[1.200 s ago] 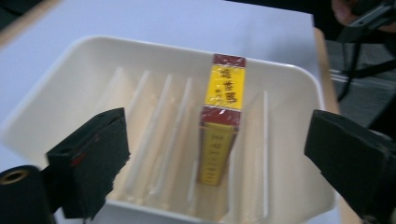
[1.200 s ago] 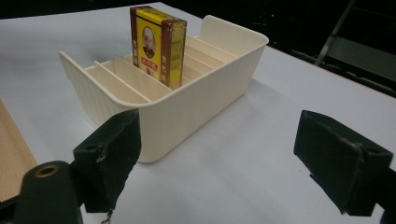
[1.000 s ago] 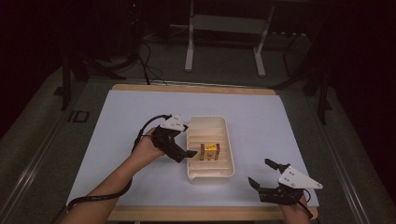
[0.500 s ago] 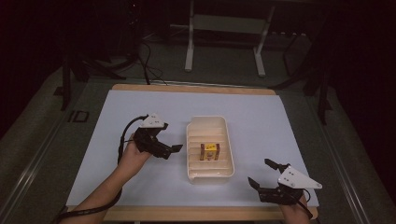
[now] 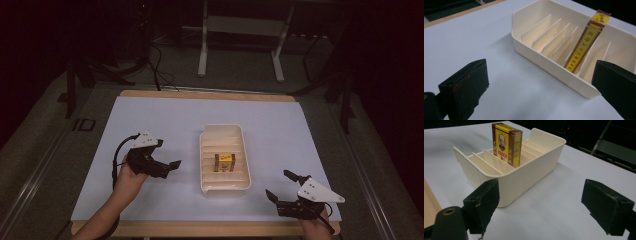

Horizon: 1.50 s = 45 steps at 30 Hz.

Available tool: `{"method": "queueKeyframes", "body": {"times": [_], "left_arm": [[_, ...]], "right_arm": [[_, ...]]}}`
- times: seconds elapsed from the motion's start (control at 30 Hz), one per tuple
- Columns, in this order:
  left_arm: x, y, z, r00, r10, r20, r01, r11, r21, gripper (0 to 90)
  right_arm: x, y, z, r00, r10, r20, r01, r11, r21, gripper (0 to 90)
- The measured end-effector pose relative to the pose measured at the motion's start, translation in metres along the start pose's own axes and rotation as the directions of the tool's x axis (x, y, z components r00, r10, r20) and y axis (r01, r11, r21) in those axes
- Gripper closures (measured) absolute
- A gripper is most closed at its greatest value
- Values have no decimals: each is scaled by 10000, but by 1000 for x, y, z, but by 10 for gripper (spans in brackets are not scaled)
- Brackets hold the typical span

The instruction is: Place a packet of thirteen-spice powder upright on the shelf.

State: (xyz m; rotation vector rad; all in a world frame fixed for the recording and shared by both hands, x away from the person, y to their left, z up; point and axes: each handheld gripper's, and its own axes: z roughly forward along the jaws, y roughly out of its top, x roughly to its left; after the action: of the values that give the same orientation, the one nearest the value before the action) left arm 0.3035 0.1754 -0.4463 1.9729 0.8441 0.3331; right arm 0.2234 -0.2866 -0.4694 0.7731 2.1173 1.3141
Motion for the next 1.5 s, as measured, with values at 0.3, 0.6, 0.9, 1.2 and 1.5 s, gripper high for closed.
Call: {"method": "queueKeyframes", "body": {"times": [0.3,0.6,0.9,1.2,1.5], "left_arm": [[-5,-21,-5,9999,-6,-163,6,10000,-22,10],[-8,-45,-16,9974,-139,-708,101,9985,-544,10],[-5,-63,-31,9956,-543,-770,500,9971,-567,10],[2,-74,-43,9902,-700,-1206,647,9968,-476,10],[6,-78,-43,9893,-1006,-1055,947,9937,-596,11]], "right_arm": [[0,0,0,10000,19,-52,-20,10000,-2,149],[0,0,-1,9999,59,98,-59,9999,-92,148],[0,0,-2,9999,55,130,-53,9999,-119,148],[1,0,-2,9999,62,153,-61,9999,-102,148],[-1,0,-1,9999,110,21,-110,9999,-114,148]]}}
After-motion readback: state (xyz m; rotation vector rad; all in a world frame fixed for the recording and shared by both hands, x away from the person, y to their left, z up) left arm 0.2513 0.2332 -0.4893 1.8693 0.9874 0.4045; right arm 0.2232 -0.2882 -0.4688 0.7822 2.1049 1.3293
